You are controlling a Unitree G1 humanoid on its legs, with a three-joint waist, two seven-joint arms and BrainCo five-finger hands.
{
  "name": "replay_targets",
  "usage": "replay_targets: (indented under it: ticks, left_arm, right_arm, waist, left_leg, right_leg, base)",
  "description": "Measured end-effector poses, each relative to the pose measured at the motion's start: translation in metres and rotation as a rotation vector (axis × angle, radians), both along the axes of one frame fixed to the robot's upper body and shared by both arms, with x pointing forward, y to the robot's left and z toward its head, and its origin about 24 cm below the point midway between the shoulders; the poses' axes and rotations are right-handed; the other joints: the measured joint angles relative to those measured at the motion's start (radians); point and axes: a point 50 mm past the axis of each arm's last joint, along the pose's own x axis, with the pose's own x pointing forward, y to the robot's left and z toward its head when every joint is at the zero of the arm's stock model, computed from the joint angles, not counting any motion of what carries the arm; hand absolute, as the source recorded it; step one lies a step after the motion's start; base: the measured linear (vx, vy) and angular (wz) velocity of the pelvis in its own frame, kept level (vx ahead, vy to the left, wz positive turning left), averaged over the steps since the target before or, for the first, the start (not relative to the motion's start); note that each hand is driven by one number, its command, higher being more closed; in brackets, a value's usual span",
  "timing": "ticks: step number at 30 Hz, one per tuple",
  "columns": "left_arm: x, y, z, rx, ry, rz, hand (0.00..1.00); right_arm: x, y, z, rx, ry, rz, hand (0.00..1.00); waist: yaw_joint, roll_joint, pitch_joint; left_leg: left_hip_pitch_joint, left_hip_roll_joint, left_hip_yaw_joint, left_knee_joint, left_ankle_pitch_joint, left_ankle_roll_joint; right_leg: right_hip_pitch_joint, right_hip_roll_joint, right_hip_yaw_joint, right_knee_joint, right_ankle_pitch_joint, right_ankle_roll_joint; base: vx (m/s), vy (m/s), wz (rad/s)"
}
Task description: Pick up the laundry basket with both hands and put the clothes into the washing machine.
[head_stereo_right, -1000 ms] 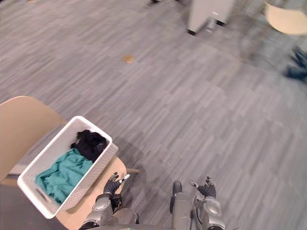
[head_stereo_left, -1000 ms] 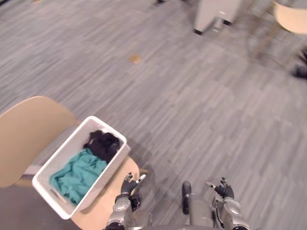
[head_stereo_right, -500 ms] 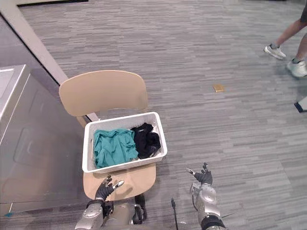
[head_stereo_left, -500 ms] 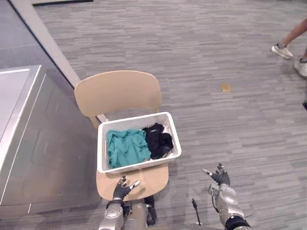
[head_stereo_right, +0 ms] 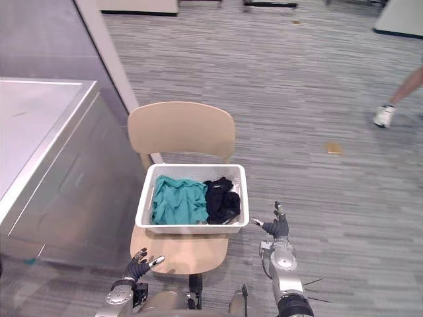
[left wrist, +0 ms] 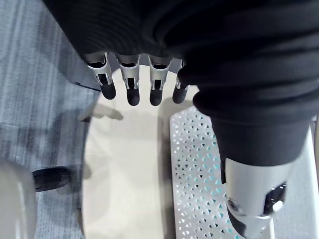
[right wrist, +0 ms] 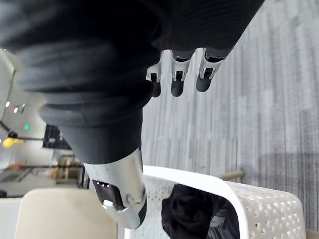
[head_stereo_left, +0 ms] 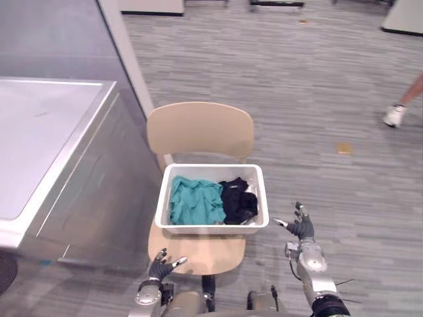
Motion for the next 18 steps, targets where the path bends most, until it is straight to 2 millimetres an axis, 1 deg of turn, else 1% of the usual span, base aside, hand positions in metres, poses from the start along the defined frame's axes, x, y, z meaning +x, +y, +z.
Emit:
replay_targets:
  ticks: [1, 4, 5, 6, 7, 8, 9, 10, 11, 12, 13, 15, 16, 18]
  left_arm:
    - [0.001, 0.001, 0.0, 0.002, -0.002, -0.001, 0.0]
    - [0.004, -0.002, 0.002, -0.002, -0.013, -0.007, 0.0]
    - [0.008, -0.001, 0.003, 0.0, -0.026, -0.008, 0.0]
    - [0.007, -0.001, 0.003, 0.002, -0.022, -0.006, 0.0]
    - [0.007, -0.001, 0.003, 0.004, -0.022, -0.011, 0.0]
    - [0.007, -0.002, 0.003, 0.009, -0.025, -0.022, 0.0]
    - [0.007, -0.004, 0.003, 0.013, -0.03, -0.035, 0.0]
    - [0.01, -0.003, 0.004, 0.015, -0.039, -0.038, 0.0]
    - [0.016, -0.002, 0.007, 0.021, -0.057, -0.048, 0.0]
    - [0.016, -0.001, 0.007, 0.031, -0.053, -0.064, 0.0]
    - [0.014, 0.0, 0.006, 0.038, -0.046, -0.073, 0.0]
    - [0.004, 0.005, 0.002, 0.058, -0.014, -0.085, 0.0]
    - [0.001, 0.007, 0.002, 0.063, -0.007, -0.085, 0.0]
    - [-0.005, 0.012, 0.0, 0.073, 0.013, -0.087, 0.0]
  right_arm:
    - [0.001, 0.001, 0.004, -0.028, -0.016, 0.017, 0.0]
    - [0.004, 0.001, 0.009, -0.097, -0.026, 0.05, 0.0]
    - [0.006, 0.005, 0.011, -0.13, -0.033, 0.081, 0.0]
    - [0.009, 0.01, 0.014, -0.16, -0.045, 0.117, 0.0]
    - [0.008, 0.011, 0.014, -0.171, -0.044, 0.129, 0.0]
    - [0.007, 0.01, 0.014, -0.204, -0.038, 0.145, 0.0]
    - [0.008, 0.009, 0.015, -0.235, -0.038, 0.161, 0.0]
    - [0.009, 0.01, 0.015, -0.239, -0.039, 0.172, 0.0]
    - [0.01, 0.012, 0.016, -0.265, -0.038, 0.205, 0.0]
    - [0.012, 0.017, 0.017, -0.289, -0.037, 0.251, 0.0]
    - [0.014, 0.021, 0.018, -0.301, -0.039, 0.278, 0.0]
    - [0.024, 0.036, 0.018, -0.36, -0.037, 0.373, 0.0]
    - [0.026, 0.04, 0.017, -0.379, -0.033, 0.399, 0.0]
    - [0.033, 0.052, 0.017, -0.429, -0.025, 0.474, 0.0]
  waist:
    - [-0.002, -0.002, 0.001]
    - [0.007, -0.006, 0.002]
    - [0.014, -0.011, 0.004]
    - [0.009, -0.008, 0.006]
    - [-0.001, -0.007, 0.007]
    - [-0.017, 0.0, 0.007]
    - [-0.015, 0.024, -0.004]
    - [-0.016, 0.023, -0.003]
    - [-0.015, 0.015, -0.002]
    - [-0.012, 0.011, -0.002]
    - [-0.012, 0.012, -0.002]
    - [-0.01, 0.013, -0.001]
    - [-0.009, 0.013, -0.001]
    - [-0.003, 0.015, 0.0]
  left_leg:
    - [-0.008, 0.003, -0.022, 0.006, 0.009, 0.004]
    - [-0.006, 0.004, -0.016, -0.001, 0.041, -0.042]
    - [-0.005, 0.009, 0.019, 0.006, 0.02, -0.032]
    - [-0.016, 0.047, 0.099, 0.071, -0.025, 0.003]
    - [-0.026, 0.067, 0.118, 0.102, -0.036, -0.003]
    - [-0.019, 0.108, 0.119, 0.109, -0.042, -0.031]
    - [-0.007, 0.115, 0.091, 0.075, -0.053, -0.056]
    - [-0.003, 0.108, 0.091, 0.057, -0.048, -0.056]
    - [0.01, 0.091, 0.085, 0.017, -0.022, -0.044]
    - [0.014, 0.076, 0.08, -0.009, -0.005, -0.038]
    - [0.015, 0.07, 0.078, -0.017, -0.001, -0.034]
    - [0.028, 0.054, 0.078, -0.047, 0.015, -0.024]
    - [0.032, 0.052, 0.077, -0.056, 0.019, -0.019]
    - [0.04, 0.046, 0.076, -0.087, 0.038, -0.021]
  right_leg:
    - [0.009, 0.007, -0.03, -0.007, 0.004, -0.005]
    - [0.031, 0.0, -0.064, -0.008, 0.01, -0.014]
    - [0.032, -0.012, -0.07, -0.013, 0.014, -0.02]
    - [0.041, -0.021, -0.079, -0.02, 0.013, -0.02]
    - [0.047, -0.027, -0.087, -0.018, 0.013, -0.02]
    - [0.058, -0.029, -0.1, -0.018, 0.013, -0.018]
    - [0.058, -0.029, -0.1, -0.02, 0.008, -0.008]
    - [0.057, -0.034, -0.101, -0.026, 0.01, -0.004]
    - [0.056, -0.045, -0.108, -0.044, 0.02, 0.013]
    - [0.057, -0.055, -0.115, -0.058, 0.029, 0.024]
    - [0.058, -0.06, -0.118, -0.061, 0.031, 0.029]
    - [0.067, -0.07, -0.117, -0.083, 0.045, 0.043]
    - [0.071, -0.07, -0.118, -0.09, 0.05, 0.046]
    - [0.073, -0.071, -0.117, -0.106, 0.061, 0.051]
  base:
    - [0.05, -0.157, 0.66]
    - [0.03, -0.1, 0.43]
    - [0.04, -0.074, 0.13]
    - [0.05, -0.055, 0.08]
    - [0.08, -0.044, 0.29]
    - [0.08, 0.033, 0.26]
    - [0.06, 0.073, 0.24]
    - [0.06, 0.125, 0.2]
    - [0.05, 0.122, 0.28]
    - [0.05, 0.112, 0.28]
    - [0.03, 0.097, 0.15]
    - [0.01, 0.081, 0.06]
    - [-0.01, 0.068, 0.03]
    - [-0.03, 0.047, 0.03]
